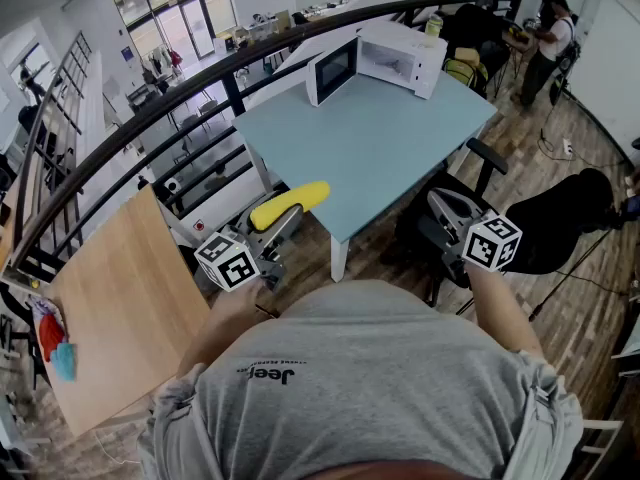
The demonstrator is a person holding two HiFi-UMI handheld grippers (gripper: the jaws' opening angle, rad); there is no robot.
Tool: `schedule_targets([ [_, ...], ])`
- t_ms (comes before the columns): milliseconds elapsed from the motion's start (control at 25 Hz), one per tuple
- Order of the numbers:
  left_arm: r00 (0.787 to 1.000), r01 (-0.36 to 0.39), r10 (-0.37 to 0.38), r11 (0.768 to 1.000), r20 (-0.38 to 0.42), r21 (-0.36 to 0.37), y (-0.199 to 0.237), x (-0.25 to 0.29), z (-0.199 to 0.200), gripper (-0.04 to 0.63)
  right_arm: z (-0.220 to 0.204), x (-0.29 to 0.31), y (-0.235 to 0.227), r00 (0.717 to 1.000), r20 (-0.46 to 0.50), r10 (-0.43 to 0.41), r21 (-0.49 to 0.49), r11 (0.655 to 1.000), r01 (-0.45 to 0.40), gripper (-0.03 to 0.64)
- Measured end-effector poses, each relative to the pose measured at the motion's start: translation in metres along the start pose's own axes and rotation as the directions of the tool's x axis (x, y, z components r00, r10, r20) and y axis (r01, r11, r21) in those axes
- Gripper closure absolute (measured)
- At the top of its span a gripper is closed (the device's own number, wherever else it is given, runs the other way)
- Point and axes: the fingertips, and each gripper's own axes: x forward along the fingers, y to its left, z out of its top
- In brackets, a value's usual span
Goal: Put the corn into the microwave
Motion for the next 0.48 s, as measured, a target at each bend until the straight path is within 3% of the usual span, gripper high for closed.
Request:
schedule_targets([
  [480,1.0,0.009,-0.009,1.0,-0.017,0.001,-0.001,0.015,-0.003,0.344,-0.001,-0.001,-0.014,1.0,0.009,-0.005,0.028,1.0,0.004,0.6],
])
